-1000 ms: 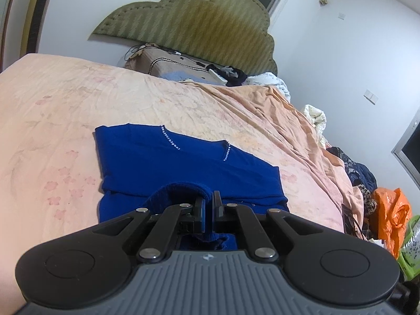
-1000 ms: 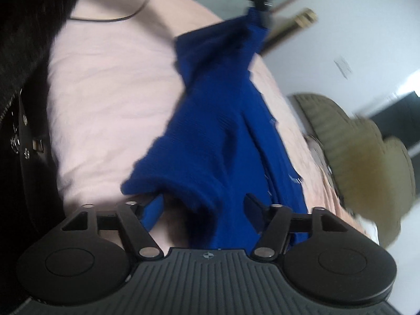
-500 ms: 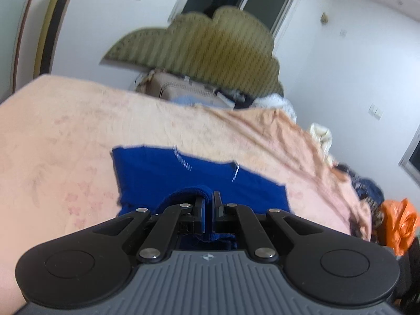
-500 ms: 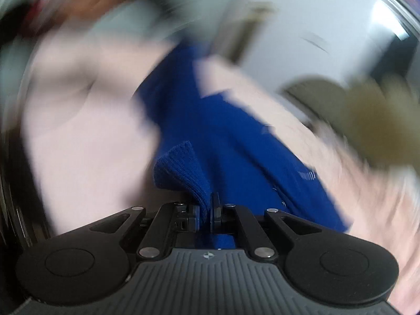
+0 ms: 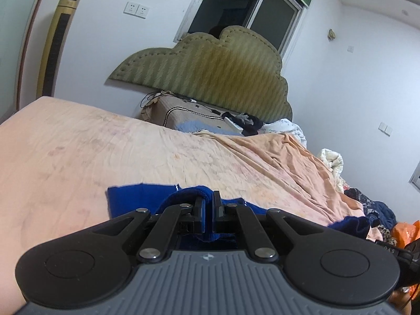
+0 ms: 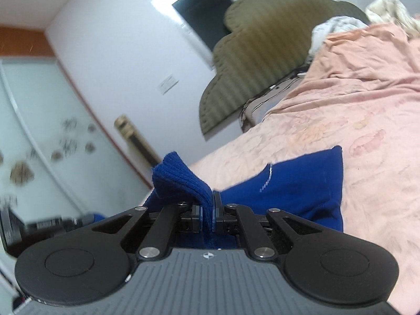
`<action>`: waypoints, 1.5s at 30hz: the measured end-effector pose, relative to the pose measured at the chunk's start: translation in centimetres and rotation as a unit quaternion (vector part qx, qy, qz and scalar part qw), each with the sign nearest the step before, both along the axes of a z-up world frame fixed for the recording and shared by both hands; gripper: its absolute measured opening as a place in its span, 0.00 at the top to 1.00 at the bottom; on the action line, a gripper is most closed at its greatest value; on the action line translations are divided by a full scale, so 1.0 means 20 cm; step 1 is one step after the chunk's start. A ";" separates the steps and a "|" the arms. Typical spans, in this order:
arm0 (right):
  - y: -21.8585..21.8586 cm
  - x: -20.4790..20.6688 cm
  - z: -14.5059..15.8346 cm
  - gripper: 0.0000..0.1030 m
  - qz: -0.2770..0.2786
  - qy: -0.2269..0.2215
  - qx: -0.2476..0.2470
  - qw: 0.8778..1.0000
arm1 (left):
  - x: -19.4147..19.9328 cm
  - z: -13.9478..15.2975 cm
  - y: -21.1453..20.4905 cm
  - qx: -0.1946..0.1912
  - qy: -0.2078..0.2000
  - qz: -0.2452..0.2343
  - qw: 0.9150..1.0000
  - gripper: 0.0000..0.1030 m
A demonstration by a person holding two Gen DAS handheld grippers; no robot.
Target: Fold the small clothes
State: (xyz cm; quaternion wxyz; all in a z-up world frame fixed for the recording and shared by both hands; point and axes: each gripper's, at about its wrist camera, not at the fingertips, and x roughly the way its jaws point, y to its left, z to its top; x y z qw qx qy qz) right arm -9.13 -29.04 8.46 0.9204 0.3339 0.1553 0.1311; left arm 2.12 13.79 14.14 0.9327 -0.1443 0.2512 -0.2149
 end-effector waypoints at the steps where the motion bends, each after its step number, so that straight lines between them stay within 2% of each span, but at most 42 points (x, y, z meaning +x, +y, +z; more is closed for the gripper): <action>1: -0.02 0.04 -0.01 0.92 -0.007 0.001 0.006 1.000 | 0.05 0.00 -0.02 0.005 0.000 -0.002 1.000 0.96; 6: -0.11 0.29 -0.09 0.92 -0.036 0.029 0.035 0.998 | 0.35 -0.08 -0.12 0.016 0.032 -0.010 0.999 0.96; 13: -0.23 0.71 -0.34 0.92 -0.069 0.114 0.060 0.989 | 0.78 -0.33 -0.32 0.080 0.064 0.005 0.995 0.96; 16: -0.23 0.86 -0.44 0.90 -0.062 0.156 0.049 0.985 | 0.94 -0.49 -0.38 0.102 0.115 0.008 0.988 0.95; 17: -0.23 0.91 -0.48 0.84 -0.064 0.170 0.039 0.983 | 0.98 -0.53 -0.38 0.108 0.133 0.016 0.985 0.93; 19: -0.22 0.99 -0.52 0.78 -0.084 0.201 0.004 0.976 | 1.02 -0.58 -0.35 0.116 0.152 0.030 0.981 0.93; 21: -0.22 1.00 -0.49 0.67 -0.125 0.209 -0.047 0.969 | 1.02 -0.58 -0.30 0.107 0.150 0.038 0.982 0.90; 23: -0.20 0.95 -0.42 0.56 -0.187 0.186 -0.095 0.960 | 1.00 -0.54 -0.25 0.112 0.129 0.069 0.983 0.86; 25: -0.17 0.89 -0.34 0.52 -0.215 0.147 -0.135 0.956 | 1.00 -0.50 -0.21 0.121 0.108 0.094 0.982 0.72; 26: -0.14 0.88 -0.32 0.52 -0.199 0.128 -0.152 0.960 | 1.02 -0.48 -0.19 0.119 0.107 0.103 0.982 0.59; 27: -0.10 0.89 -0.30 0.49 -0.166 0.116 -0.165 0.965 | 1.02 -0.47 -0.16 0.115 0.108 0.114 0.981 0.51; 29: -0.02 0.95 -0.31 0.46 -0.077 0.122 -0.178 0.973 | 1.01 -0.46 -0.14 0.110 0.106 0.116 0.981 0.50; 30: 0.01 0.99 -0.34 0.45 -0.041 0.135 -0.175 0.974 | 1.00 -0.46 -0.14 0.120 0.108 0.105 0.981 0.50; 31: 0.03 1.03 -0.38 0.45 -0.029 0.154 -0.173 0.972 | 0.99 -0.46 -0.16 0.134 0.113 0.100 0.979 0.50; 32: 0.05 1.06 -0.42 0.45 -0.031 0.176 -0.182 0.967 | 0.98 -0.47 -0.17 0.150 0.119 0.095 0.977 0.50; 34: 0.05 1.10 -0.48 0.45 -0.069 0.204 -0.217 0.952 | 0.91 -0.50 -0.16 0.168 0.121 0.072 0.976 0.50; 36: 0.04 1.08 -0.47 0.40 -0.122 0.214 -0.234 0.941 | 0.83 -0.52 -0.12 0.168 0.125 0.052 0.976 0.50; 37: 0.04 1.05 -0.43 0.40 -0.141 0.203 -0.239 0.939 | 0.78 -0.54 -0.09 0.163 0.129 0.042 0.977 0.50; 38: 0.05 1.00 -0.39 0.38 -0.143 0.181 -0.238 0.943 | 0.73 -0.56 -0.05 0.155 0.133 0.031 0.978 0.50; 41: 0.06 0.84 -0.29 0.21 -0.135 0.123 -0.212 0.960 | 0.60 -0.60 0.05 0.131 0.146 0.005 0.981 0.50; 43: 0.06 0.76 -0.25 0.21 -0.130 0.109 -0.207 0.964 | 0.51 -0.61 0.10 0.111 0.150 -0.009 0.982 0.51; 45: 0.07 0.69 -0.25 0.20 -0.131 0.113 -0.206 0.963 | 0.44 -0.62 0.13 0.099 0.150 -0.027 0.983 0.51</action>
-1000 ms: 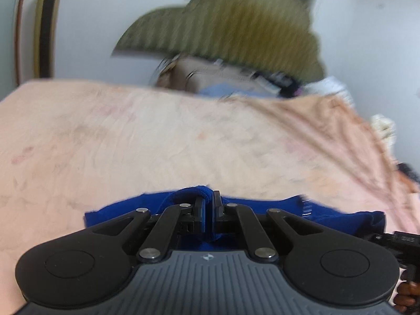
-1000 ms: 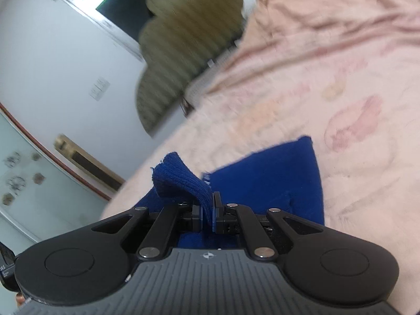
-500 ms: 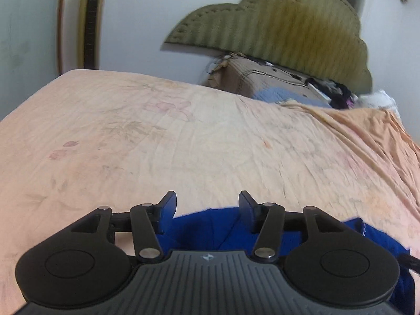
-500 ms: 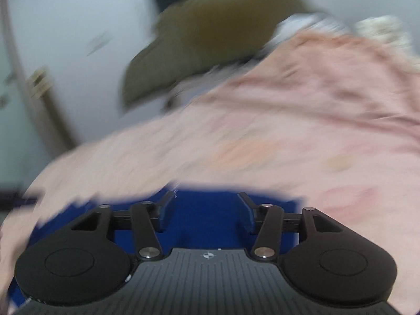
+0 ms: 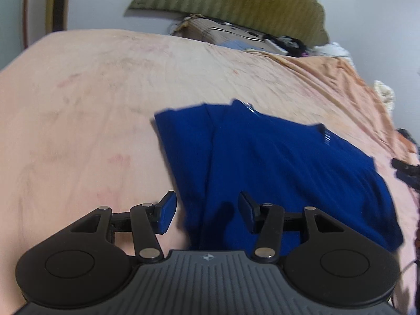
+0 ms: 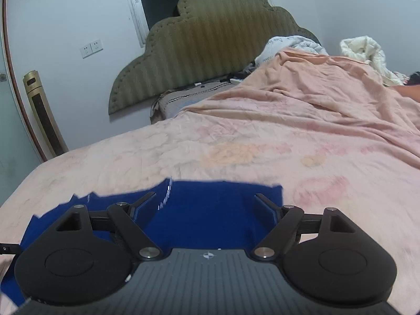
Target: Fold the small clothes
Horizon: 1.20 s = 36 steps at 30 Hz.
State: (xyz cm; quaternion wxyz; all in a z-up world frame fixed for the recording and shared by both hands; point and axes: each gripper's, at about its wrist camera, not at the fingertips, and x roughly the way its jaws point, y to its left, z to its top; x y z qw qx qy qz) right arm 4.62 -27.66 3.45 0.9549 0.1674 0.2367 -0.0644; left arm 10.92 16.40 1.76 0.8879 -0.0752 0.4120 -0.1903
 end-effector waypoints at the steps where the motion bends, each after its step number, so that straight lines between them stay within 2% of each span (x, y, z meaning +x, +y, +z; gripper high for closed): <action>1: 0.00 -0.03 -0.01 0.20 0.000 0.004 0.008 1.000 | -0.03 0.00 0.00 -0.004 0.000 -0.007 1.000 0.51; 4: 0.01 -0.16 -0.06 0.20 0.004 0.022 0.026 0.999 | -0.09 -0.01 -0.01 -0.002 -0.005 -0.028 1.000 0.58; 7: 0.03 -0.30 -0.10 0.20 0.000 0.044 0.017 0.999 | -0.13 -0.03 -0.05 0.016 -0.006 -0.038 0.999 0.77; 8: 0.03 -0.34 -0.12 0.19 -0.006 0.052 0.015 0.999 | -0.13 -0.05 -0.05 0.022 -0.004 -0.038 0.999 0.89; 11: 0.01 -0.40 -0.17 0.21 -0.028 0.077 0.021 0.996 | -0.16 -0.06 -0.08 0.033 -0.008 -0.036 0.999 0.96; 13: 0.00 -0.43 -0.22 0.41 -0.017 0.092 0.035 0.995 | -0.21 -0.02 -0.09 0.029 -0.026 -0.041 0.998 0.97; 15: 0.01 -0.44 -0.24 0.84 -0.007 0.095 0.031 0.995 | -0.25 0.02 -0.07 0.017 -0.039 -0.043 0.998 0.97; 16: 0.00 -0.44 -0.24 0.93 -0.011 0.096 0.034 0.995 | -0.27 0.05 -0.06 0.016 -0.044 -0.043 0.998 0.97; 18: -0.01 -0.46 -0.22 0.93 -0.011 0.082 0.043 0.996 | -0.31 0.08 -0.02 0.016 -0.045 -0.046 0.998 0.98; 20: -0.01 -0.49 -0.19 0.93 -0.005 0.077 0.032 0.996 | -0.34 0.07 0.01 0.024 -0.039 -0.050 0.998 0.98; 23: -0.02 -0.52 -0.19 0.94 0.002 0.085 0.030 0.996 | -0.39 -0.03 0.02 0.060 -0.019 -0.056 0.996 0.98; 25: -0.04 -0.52 -0.21 0.93 0.008 0.099 0.031 0.995 | -0.39 -0.08 0.02 0.065 -0.006 -0.050 0.997 0.98; 26: -0.04 -0.52 -0.21 0.90 0.005 0.103 0.028 0.994 | -0.38 -0.08 0.02 0.060 -0.005 -0.047 0.997 0.97; 27: -0.04 -0.52 -0.21 0.76 0.003 0.108 0.024 0.994 | -0.37 -0.06 0.03 0.055 -0.004 -0.045 0.997 0.96; 28: -0.03 -0.51 -0.20 0.73 0.001 0.108 0.017 0.994 | -0.35 -0.04 0.05 0.054 -0.002 -0.043 0.998 0.96; 29: -0.02 -0.52 -0.18 0.62 -0.005 0.102 0.004 0.995 | -0.34 -0.01 0.06 0.059 -0.006 -0.036 0.998 0.95; 30: 0.00 -0.52 -0.15 0.56 -0.012 0.089 -0.013 0.996 | -0.34 0.02 0.07 0.071 -0.017 -0.029 0.997 0.95; 32: 0.03 -0.50 -0.09 0.53 -0.003 0.067 -0.036 0.997 | -0.32 0.10 0.05 0.103 -0.053 -0.013 0.993 0.95; 33: 0.04 -0.47 -0.07 0.52 0.006 0.058 -0.040 0.998 | -0.30 0.13 0.04 0.103 -0.065 -0.008 0.993 0.94; 36: 0.08 -0.32 -0.04 0.49 0.035 0.049 -0.022 0.998 | -0.21 0.24 -0.06 0.070 -0.088 -0.019 0.993 0.92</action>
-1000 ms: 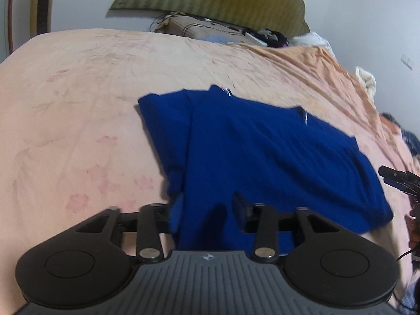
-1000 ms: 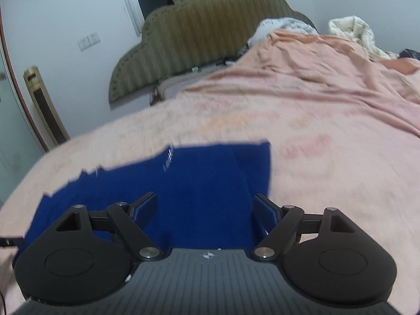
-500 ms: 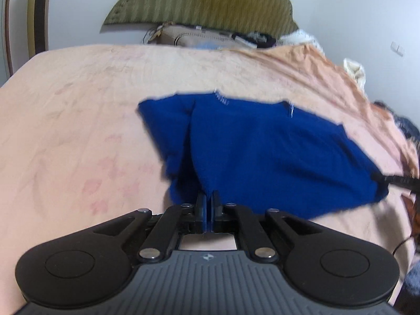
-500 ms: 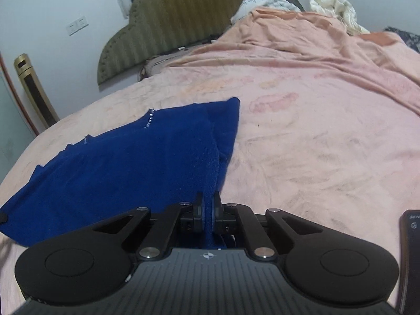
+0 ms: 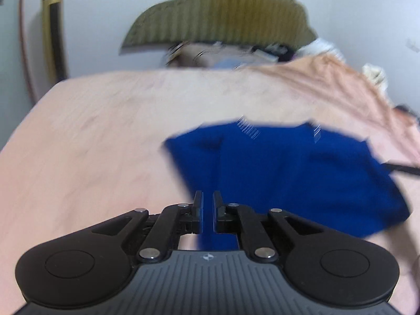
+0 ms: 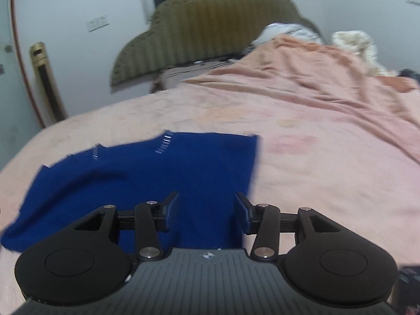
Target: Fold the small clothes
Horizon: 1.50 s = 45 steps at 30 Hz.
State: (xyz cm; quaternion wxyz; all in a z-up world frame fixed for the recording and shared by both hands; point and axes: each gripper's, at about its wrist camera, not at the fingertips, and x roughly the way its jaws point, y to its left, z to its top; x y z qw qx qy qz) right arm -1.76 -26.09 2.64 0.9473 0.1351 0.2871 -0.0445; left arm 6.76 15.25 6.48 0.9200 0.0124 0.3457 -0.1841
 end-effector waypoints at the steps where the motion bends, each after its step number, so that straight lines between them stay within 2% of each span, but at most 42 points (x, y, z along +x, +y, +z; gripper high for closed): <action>1: 0.02 0.07 -0.01 0.49 0.008 0.000 0.007 1.000 | 0.04 0.02 -0.07 0.001 -0.007 -0.009 1.000 0.90; 4: 0.05 0.27 -0.04 0.49 0.021 0.011 0.031 0.999 | 0.21 -0.03 -0.26 0.026 -0.001 -0.026 0.999 0.78; 8: 0.07 0.40 -0.06 0.47 0.014 0.011 0.037 0.999 | 0.45 -0.11 -0.36 0.038 0.008 -0.008 0.999 0.77; 10: 0.06 0.40 -0.05 0.41 0.008 0.002 0.030 1.000 | 0.56 -0.14 -0.36 0.027 0.014 -0.002 1.000 0.74; 12: 0.02 0.40 -0.06 0.32 -0.005 -0.002 0.016 1.000 | 0.65 -0.17 -0.36 0.019 0.029 -0.002 0.999 0.57; 14: -0.03 0.40 -0.08 0.31 -0.029 0.003 -0.001 1.000 | 0.71 -0.20 -0.36 0.007 0.045 -0.012 0.999 0.46; 16: -0.10 0.43 -0.10 0.31 -0.042 0.009 0.006 0.999 | 0.76 -0.23 -0.38 0.008 0.058 -0.024 0.998 0.46; 19: -0.17 0.51 -0.15 0.35 -0.037 0.026 0.021 0.999 | 0.78 -0.27 -0.42 0.009 0.075 -0.032 0.997 0.49; 21: -0.21 0.57 -0.18 0.50 -0.040 0.034 0.037 0.998 | 0.78 -0.29 -0.44 0.017 0.080 -0.034 0.996 0.92; 22: -0.22 0.60 -0.19 0.54 -0.033 0.036 0.054 0.997 | 0.78 -0.30 -0.45 0.020 0.082 -0.033 0.996 0.94; 23: -0.23 0.62 -0.20 0.65 -0.025 0.038 0.075 0.996 | 0.77 -0.29 -0.46 0.020 0.076 -0.029 0.996 0.95; 24: -0.24 0.64 -0.22 0.84 -0.015 0.040 0.090 0.995 | 0.76 -0.28 -0.46 0.020 0.065 -0.027 0.997 0.95; 27: -0.18 0.63 -0.18 0.87 0.005 0.028 0.070 0.997 | 0.72 -0.24 -0.44 0.024 0.029 -0.012 0.999 0.95; 30: -0.15 0.63 -0.13 0.88 -0.005 0.005 0.040 0.999 | 0.77 -0.24 -0.44 0.023 0.024 0.011 0.999 0.95; 33: -0.12 0.71 -0.14 0.88 -0.007 0.017 0.005 1.000 | 0.84 -0.32 -0.52 0.071 0.027 0.021 0.997 0.95; 35: -0.09 0.78 -0.17 0.84 -0.020 0.038 -0.026 0.999 | 0.83 -0.33 -0.54 0.084 0.022 0.019 0.996 0.94; 36: -0.09 0.79 -0.19 0.74 -0.024 0.052 -0.031 0.998 | 0.81 -0.31 -0.52 0.079 0.018 0.022 0.996 0.92; 37: -0.09 0.78 -0.18 0.72 -0.034 0.052 -0.034 0.998 | 0.79 -0.29 -0.50 0.075 0.017 0.026 0.997 0.90; 39: -0.07 0.69 -0.12 0.57 -0.049 0.029 -0.050 0.997 | 0.75 -0.24 -0.48 0.080 0.004 0.042 0.996 0.81; 40: -0.05 0.63 -0.08 0.53 -0.051 0.011 -0.064 0.997 | 0.72 -0.21 -0.47 0.086 -0.006 0.055 0.995 0.76; 41: -0.02 0.59 -0.05 0.50 -0.045 0.000 -0.073 0.996 | 0.69 -0.19 -0.47 0.089 -0.012 0.060 0.994 0.65; 42: 0.02 0.56 -0.03 0.43 -0.027 -0.006 -0.075 0.997 | 0.65 -0.18 -0.48 0.088 -0.021 0.060 0.994 0.50; 43: 0.05 0.54 -0.03 0.42 -0.004 -0.006 -0.071 0.997 | 0.61 -0.17 -0.49 0.090 -0.034 0.054 0.994 0.40; 44: 0.07 0.54 -0.04 0.39 0.019 0.000 -0.064 0.998 | 0.59 -0.17 -0.51 0.102 -0.043 0.052 0.992 0.26; 45: 0.09 0.55 -0.06 0.38 0.038 0.012 -0.054 0.998 | 0.58 -0.21 -0.55 0.133 -0.051 0.051 0.988 0.25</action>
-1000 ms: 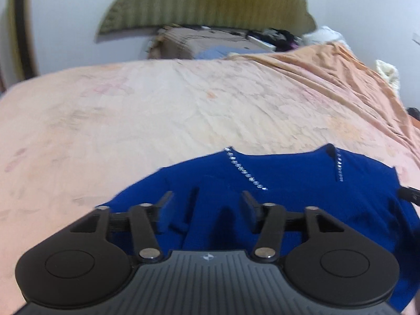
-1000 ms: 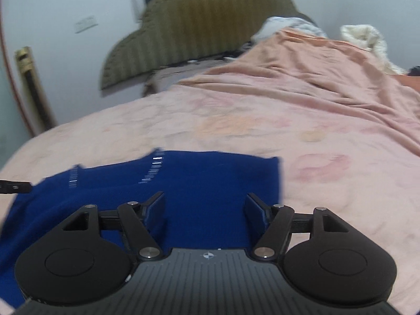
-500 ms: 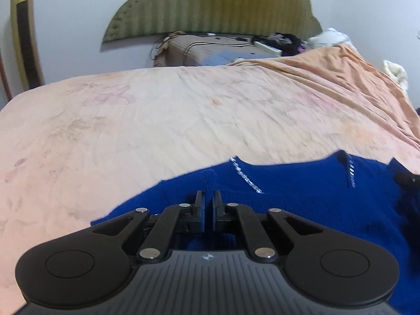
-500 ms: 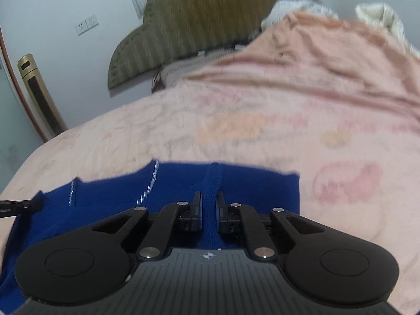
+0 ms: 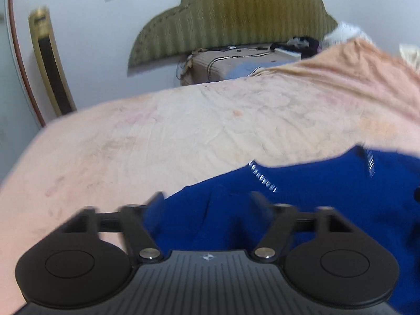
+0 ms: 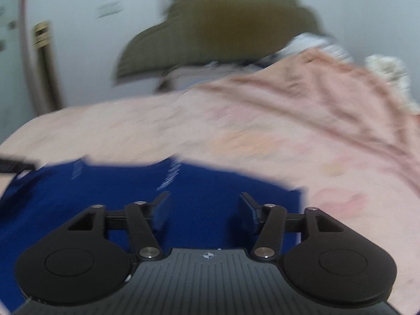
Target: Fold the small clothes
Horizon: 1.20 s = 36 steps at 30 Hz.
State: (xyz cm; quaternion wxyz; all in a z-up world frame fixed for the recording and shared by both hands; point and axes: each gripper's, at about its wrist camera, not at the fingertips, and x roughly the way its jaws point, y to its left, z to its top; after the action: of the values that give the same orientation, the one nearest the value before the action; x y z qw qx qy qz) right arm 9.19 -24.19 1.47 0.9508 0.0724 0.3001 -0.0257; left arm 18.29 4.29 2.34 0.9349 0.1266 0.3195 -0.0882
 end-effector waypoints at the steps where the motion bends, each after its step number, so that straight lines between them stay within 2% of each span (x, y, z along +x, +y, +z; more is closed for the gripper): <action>1: 0.02 0.02 -0.03 0.38 0.008 0.017 0.004 1.000 | 0.01 -0.04 -0.03 0.032 0.004 0.000 0.999 0.25; 2: 0.03 0.05 -0.07 0.37 0.007 0.036 -0.002 0.999 | 0.02 -0.07 -0.05 0.058 0.010 0.009 0.998 0.26; 3: 0.04 0.08 -0.10 0.36 -0.001 0.054 -0.012 0.998 | 0.02 -0.09 -0.04 0.068 0.013 0.025 0.997 0.27; 5: 0.04 0.08 -0.11 0.35 -0.017 0.058 -0.016 0.998 | -0.04 -0.05 0.01 0.032 0.009 0.026 0.999 0.27; 7: 0.07 0.02 -0.05 0.31 -0.026 0.047 -0.016 0.998 | -0.12 0.01 0.06 -0.009 0.008 0.032 0.999 0.27; 9: 0.13 -0.06 0.00 0.11 -0.009 0.024 -0.020 0.999 | -0.20 0.02 0.09 -0.037 0.022 0.034 0.998 0.27; 10: 0.15 -0.11 0.02 0.08 -0.001 0.016 -0.015 1.000 | -0.24 0.01 0.09 -0.051 0.036 0.030 0.998 0.27; 12: 0.20 -0.17 0.00 0.07 0.009 0.015 0.001 1.000 | -0.29 -0.03 0.09 -0.059 0.052 0.030 0.996 0.27; 15: 0.23 -0.20 -0.06 0.07 0.007 0.038 0.005 0.999 | -0.34 -0.13 0.06 -0.021 0.056 0.029 0.998 0.25; 18: 0.25 -0.20 -0.14 0.07 -0.019 0.070 -0.023 0.997 | -0.38 -0.12 0.10 -0.042 0.058 0.033 0.997 0.27; 20: 0.27 -0.25 -0.11 0.06 -0.032 0.065 -0.033 0.997 | -0.41 -0.08 0.12 -0.054 0.055 0.036 0.996 0.27; 24: 0.31 -0.35 -0.05 0.02 -0.030 0.042 -0.013 0.999 | -0.46 -0.04 0.12 -0.057 0.048 0.036 0.997 0.27; 32: 0.41 -0.40 -0.04 0.01 -0.019 0.052 -0.015 0.998 | -0.48 -0.05 0.14 -0.058 0.063 0.046 0.995 0.27; 36: 0.48 -0.43 -0.01 0.01 0.001 0.046 -0.051 0.998 | -0.49 -0.03 0.14 -0.057 0.062 0.048 0.995 0.27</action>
State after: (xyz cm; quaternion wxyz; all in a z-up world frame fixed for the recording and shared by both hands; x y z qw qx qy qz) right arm 0.65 -14.63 1.30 0.9383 0.0224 0.3424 -0.0436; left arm 8.48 7.17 1.68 0.9222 0.0514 0.3770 -0.0689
